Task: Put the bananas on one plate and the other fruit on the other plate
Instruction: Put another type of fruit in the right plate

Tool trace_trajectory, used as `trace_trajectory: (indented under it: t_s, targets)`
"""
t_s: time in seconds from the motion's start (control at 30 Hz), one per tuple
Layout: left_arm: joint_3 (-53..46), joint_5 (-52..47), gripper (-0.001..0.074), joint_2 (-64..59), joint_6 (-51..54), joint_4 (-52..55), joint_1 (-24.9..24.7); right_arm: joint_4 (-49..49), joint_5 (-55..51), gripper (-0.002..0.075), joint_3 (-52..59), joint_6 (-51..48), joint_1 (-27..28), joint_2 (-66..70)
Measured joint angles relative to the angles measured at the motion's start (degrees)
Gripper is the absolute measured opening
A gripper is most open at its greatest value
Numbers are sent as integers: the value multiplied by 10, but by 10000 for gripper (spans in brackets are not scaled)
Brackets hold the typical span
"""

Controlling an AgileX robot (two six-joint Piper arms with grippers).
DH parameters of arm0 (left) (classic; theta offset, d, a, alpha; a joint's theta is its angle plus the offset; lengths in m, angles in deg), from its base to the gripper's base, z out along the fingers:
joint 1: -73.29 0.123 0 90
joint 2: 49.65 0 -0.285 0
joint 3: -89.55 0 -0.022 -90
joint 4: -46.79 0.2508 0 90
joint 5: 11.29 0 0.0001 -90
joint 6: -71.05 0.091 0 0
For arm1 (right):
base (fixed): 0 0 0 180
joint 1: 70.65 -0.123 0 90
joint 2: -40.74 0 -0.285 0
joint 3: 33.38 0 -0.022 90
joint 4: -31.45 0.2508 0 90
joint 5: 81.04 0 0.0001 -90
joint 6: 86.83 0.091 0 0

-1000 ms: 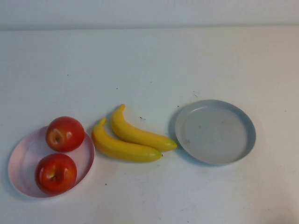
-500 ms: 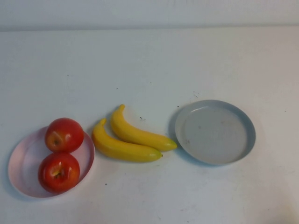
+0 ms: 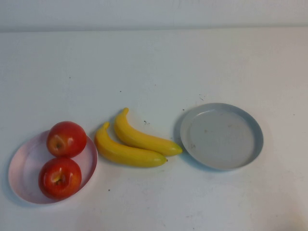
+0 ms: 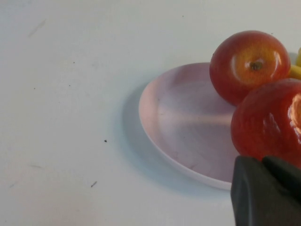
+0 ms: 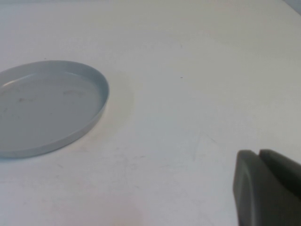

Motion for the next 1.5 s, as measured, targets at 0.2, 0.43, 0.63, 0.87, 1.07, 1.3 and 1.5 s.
trace_trajectory:
  t_s: [0.2,0.43,0.63,0.87,1.07,1.3,1.5]
  targets:
    - [0,0,0,0,0,0,0,0,0,-17,0,0,0,0]
    - [0,0,0,0,0,0,0,0,0,-17,0,0,0,0]
    - [0,0,-1,0,0,0,0,6,8,-17,0,0,0,0]
    - [0,0,-1,0,0,0,0,157,122,-17,0,0,0,0]
    - [0,0,-1,0,0,0,0,227,238,-17,0,0,0,0]
    - [0,0,-1,0,0,0,0,232,158,-17,-48,66,0,1]
    - [0,0,-1,0,0,0,0,229,-63,-17,-219,32,0,109]
